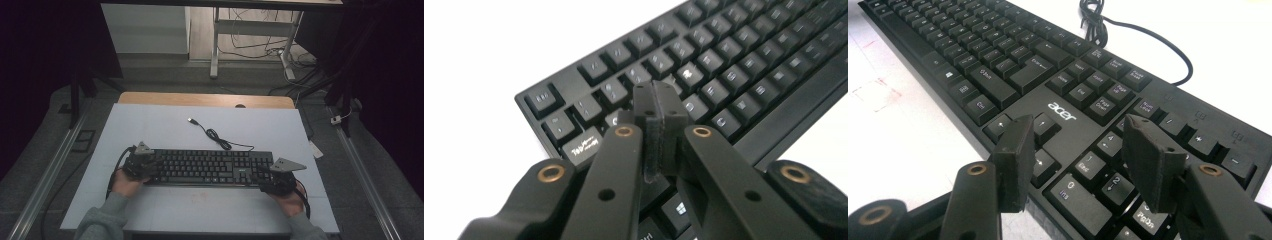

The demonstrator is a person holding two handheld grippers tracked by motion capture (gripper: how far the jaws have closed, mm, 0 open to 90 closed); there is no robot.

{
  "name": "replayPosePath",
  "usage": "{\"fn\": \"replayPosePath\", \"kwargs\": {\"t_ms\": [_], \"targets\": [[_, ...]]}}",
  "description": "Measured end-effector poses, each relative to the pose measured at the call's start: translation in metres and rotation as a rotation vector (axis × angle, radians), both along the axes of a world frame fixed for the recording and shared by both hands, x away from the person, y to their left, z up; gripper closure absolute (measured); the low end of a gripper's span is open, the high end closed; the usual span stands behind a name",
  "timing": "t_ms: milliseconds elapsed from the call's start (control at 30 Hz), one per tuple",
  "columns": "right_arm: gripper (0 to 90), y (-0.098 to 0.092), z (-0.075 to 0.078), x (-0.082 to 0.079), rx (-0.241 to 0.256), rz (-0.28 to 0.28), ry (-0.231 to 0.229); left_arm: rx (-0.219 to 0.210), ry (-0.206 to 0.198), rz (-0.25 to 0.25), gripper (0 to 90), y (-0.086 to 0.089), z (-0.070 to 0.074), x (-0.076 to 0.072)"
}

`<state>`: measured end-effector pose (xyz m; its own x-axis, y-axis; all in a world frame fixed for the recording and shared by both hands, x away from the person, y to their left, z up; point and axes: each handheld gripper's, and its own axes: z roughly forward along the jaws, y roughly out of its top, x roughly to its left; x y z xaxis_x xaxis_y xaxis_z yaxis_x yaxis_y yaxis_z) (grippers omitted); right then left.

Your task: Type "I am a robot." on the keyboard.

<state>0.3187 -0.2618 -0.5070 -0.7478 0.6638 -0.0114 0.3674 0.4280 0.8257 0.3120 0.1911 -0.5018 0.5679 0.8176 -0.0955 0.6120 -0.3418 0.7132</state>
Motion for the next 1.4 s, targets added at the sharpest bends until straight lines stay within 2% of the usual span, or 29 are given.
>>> {"fn": "replayPosePath", "kwargs": {"t_ms": [67, 233, 400, 533, 700, 800, 1000, 1100, 1233, 1400], "targets": [[47.3, 0.000, 0.000, 0.000, -0.006, -0.003, 0.000, -0.042, -0.011, 0.010, 74.9, 0.003, 0.003, -0.002], [47.2, -0.002, 0.000, 0.000, 0.021, -0.007, 0.001, -0.104, -0.026, 0.042, 47.2, 0.005, 0.010, -0.007], [47.2, -0.004, 0.001, -0.001, 0.027, -0.003, -0.001, -0.150, -0.008, 0.038, 36.8, 0.009, 0.012, -0.008], [47.2, -0.002, 0.001, -0.001, 0.039, 0.006, -0.002, -0.145, 0.005, 0.037, 32.7, 0.008, 0.011, -0.008], [47.0, -0.004, 0.003, 0.000, 0.055, 0.001, -0.004, -0.186, 0.003, 0.018, 32.1, 0.008, 0.015, -0.009], [47.0, -0.007, 0.006, -0.001, 0.055, -0.009, -0.009, -0.165, -0.007, 0.012, 31.4, 0.007, 0.015, -0.010], [46.9, -0.012, 0.008, -0.002, 0.064, -0.028, 0.002, -0.168, -0.008, 0.004, 31.2, 0.005, 0.015, -0.007], [46.9, -0.013, 0.009, -0.005, 0.057, -0.024, 0.006, -0.156, -0.006, 0.003, 30.9, 0.001, 0.015, -0.006], [47.0, -0.015, 0.013, -0.007, 0.083, -0.017, 0.008, -0.135, 0.002, -0.001, 30.0, -0.003, 0.014, -0.007], [47.4, -0.008, 0.017, -0.004, 0.084, -0.012, 0.003, -0.117, -0.004, 0.011, 29.3, -0.001, 0.015, -0.010]]}}
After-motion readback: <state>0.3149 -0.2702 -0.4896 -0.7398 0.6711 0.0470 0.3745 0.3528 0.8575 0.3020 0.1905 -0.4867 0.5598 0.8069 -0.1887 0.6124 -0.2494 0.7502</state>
